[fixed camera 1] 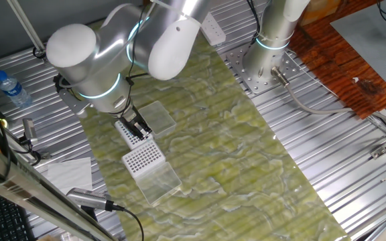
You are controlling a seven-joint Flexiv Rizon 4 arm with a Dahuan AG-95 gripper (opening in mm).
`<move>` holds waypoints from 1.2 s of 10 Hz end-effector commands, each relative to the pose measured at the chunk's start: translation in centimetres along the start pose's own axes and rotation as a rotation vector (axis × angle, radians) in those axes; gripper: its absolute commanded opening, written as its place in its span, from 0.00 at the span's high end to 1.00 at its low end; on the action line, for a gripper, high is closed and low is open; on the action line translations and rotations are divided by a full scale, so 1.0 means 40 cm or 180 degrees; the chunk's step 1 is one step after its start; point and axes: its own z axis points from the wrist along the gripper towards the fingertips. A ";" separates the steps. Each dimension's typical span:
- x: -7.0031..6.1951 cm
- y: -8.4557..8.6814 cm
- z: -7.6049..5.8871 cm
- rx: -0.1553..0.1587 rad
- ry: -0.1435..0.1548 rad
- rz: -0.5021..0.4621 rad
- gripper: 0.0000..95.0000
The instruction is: Transfer all medium pipette tips from one holder to another
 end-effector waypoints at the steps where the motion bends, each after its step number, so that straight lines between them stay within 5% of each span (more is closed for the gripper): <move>1: 0.000 0.000 0.002 0.0007 0.0002 -0.0004 1.00; 12: 0.006 0.001 0.029 0.0029 -0.0053 -0.0039 1.00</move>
